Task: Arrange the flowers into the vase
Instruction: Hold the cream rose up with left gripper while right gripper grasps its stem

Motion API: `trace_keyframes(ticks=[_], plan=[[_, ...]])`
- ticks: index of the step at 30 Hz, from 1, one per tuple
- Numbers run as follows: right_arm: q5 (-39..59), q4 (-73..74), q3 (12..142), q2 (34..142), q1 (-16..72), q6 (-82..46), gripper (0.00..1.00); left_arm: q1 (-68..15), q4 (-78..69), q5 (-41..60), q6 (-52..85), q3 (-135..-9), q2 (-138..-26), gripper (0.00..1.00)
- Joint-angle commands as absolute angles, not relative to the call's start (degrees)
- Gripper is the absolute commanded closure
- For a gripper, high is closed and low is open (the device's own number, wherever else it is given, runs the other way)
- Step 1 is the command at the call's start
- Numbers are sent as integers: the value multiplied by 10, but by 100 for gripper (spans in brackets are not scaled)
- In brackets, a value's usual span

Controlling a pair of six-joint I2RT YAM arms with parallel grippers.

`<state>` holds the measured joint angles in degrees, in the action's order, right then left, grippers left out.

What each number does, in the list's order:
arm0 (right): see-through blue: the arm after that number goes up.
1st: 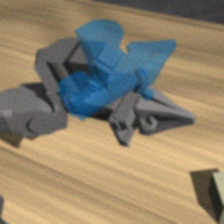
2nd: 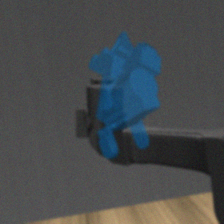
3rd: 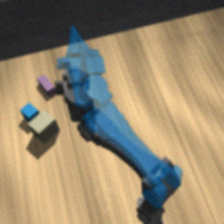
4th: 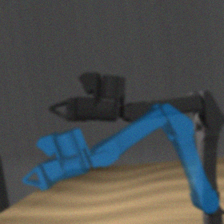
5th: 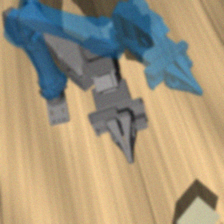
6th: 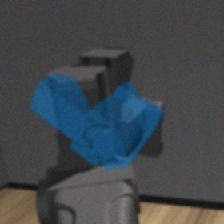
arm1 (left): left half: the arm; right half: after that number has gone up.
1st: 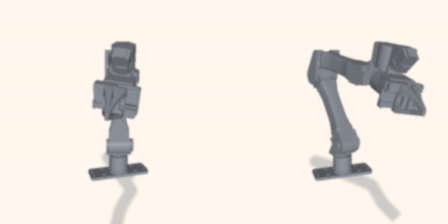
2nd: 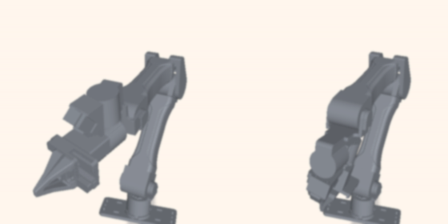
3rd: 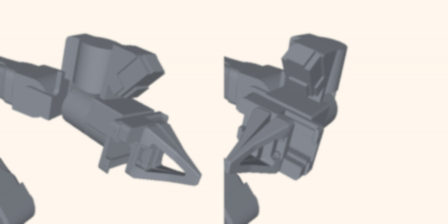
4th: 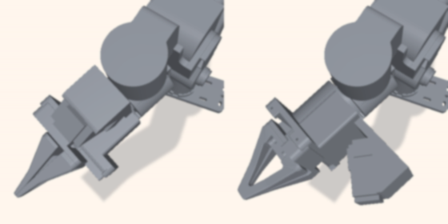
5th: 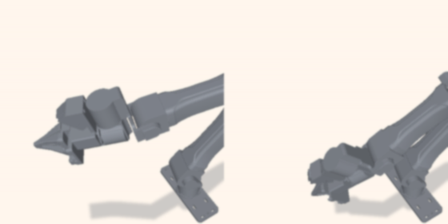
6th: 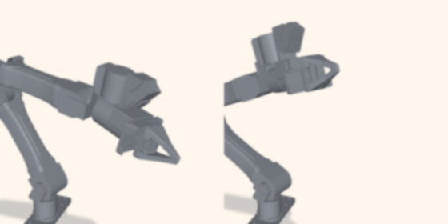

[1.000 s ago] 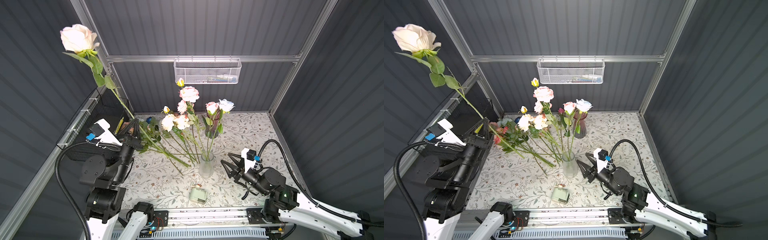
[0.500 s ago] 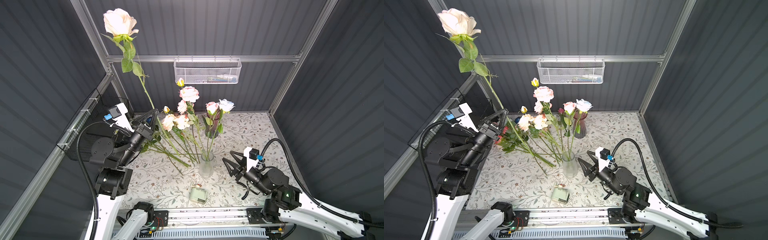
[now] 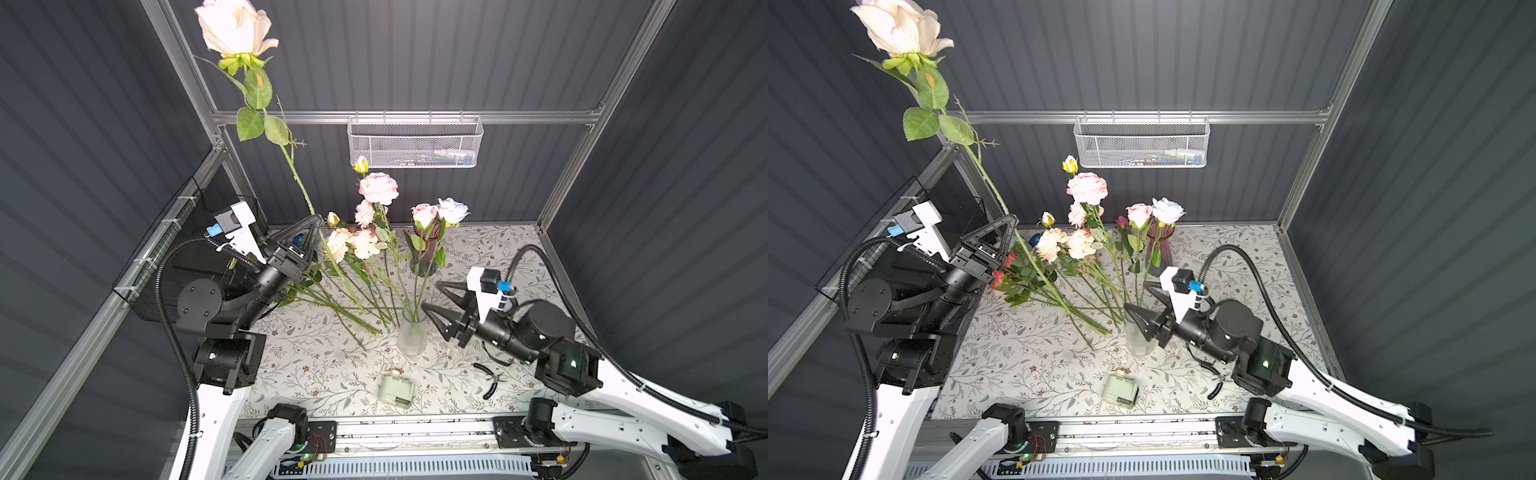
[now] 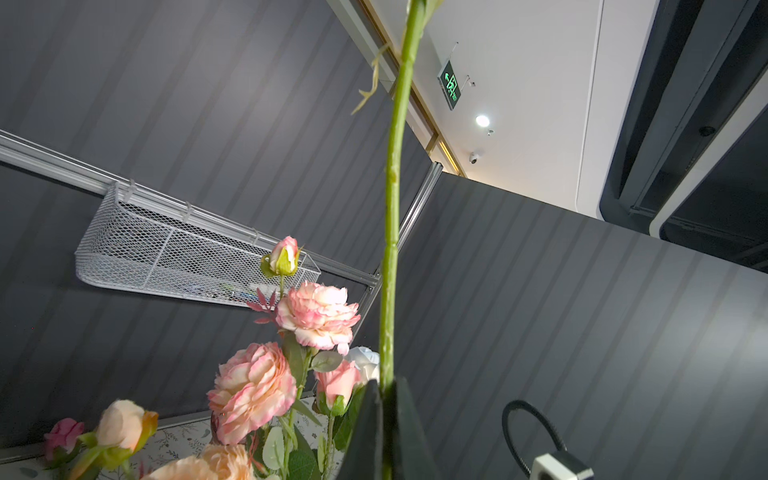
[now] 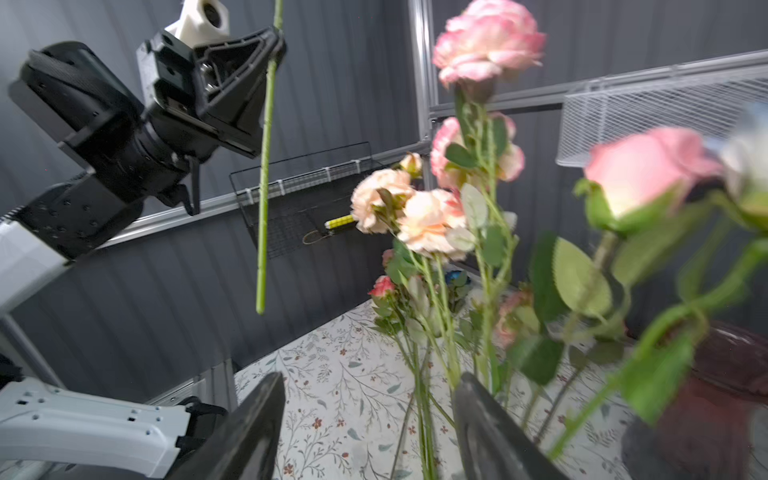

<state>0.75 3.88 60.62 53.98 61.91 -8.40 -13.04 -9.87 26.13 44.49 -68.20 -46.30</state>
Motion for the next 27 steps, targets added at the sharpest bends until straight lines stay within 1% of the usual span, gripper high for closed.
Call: trace_keyframes(ticks=[1,5,9,12,18,24,26,27], plan=[[134,-70,755,653,621,-70,32,-130,-134,302,458,-683,-469,100],[209,-148,921,768,613,-62,31,-130,-154,336,470,-683,-480,100],[244,-210,1039,848,602,-50,30,-130,-183,372,475,-679,-488,100],[280,-220,1090,884,592,-60,30,-131,-224,420,477,-673,-493,100],[287,-253,1144,917,591,-56,32,-132,-318,486,498,-654,-499,100],[311,-238,1150,924,586,-66,40,-132,-397,534,553,-645,-533,100],[322,-235,1157,930,586,-69,49,-132,-410,538,563,-641,-540,100],[326,-235,1162,934,586,-71,58,-132,-410,538,563,-639,-542,100]])
